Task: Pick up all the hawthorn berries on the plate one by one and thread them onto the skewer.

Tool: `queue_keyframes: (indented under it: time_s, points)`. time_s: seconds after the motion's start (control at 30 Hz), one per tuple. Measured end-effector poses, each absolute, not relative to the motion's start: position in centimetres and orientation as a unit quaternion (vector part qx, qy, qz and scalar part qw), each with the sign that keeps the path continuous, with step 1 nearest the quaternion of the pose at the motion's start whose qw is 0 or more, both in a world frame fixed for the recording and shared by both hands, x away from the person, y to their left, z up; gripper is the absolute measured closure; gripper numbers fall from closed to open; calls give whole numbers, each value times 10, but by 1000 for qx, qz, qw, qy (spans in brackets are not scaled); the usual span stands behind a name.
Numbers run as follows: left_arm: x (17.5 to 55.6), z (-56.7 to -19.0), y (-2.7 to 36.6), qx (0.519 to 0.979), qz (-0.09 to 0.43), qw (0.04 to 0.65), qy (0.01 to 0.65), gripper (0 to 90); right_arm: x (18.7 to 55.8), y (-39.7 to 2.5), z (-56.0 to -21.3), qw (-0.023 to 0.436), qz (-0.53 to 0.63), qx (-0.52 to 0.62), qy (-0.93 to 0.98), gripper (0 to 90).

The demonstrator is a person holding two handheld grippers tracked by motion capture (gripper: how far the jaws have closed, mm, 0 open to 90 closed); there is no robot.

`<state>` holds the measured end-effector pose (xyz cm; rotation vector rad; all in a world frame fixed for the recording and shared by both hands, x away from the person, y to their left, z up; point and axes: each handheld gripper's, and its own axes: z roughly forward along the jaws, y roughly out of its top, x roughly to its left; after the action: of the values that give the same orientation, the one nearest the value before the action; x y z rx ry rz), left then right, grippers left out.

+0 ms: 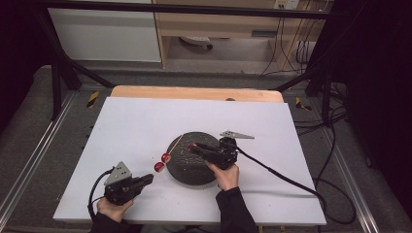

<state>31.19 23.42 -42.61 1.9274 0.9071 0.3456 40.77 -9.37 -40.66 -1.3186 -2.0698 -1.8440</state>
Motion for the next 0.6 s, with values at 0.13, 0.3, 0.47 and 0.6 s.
queue_keyframes:
  time_s: [0.13, 0.3, 0.47, 0.6]
  points:
    - [311, -426, 233, 787, 141, 473, 370, 878, 405, -92, -409, 31, -621, -435, -651, 626]
    - [311, -426, 233, 786, 142, 474, 370, 878, 400, -92, -415, 24, -641, -445, -625, 626]
    - [310, -426, 232, 786, 141, 475, 370, 878, 397, -91, -418, 15, -656, -448, -607, 626]
    - [309, -426, 231, 785, 140, 477, 369, 878, 395, -90, -417, 6, -671, -452, -587, 627]
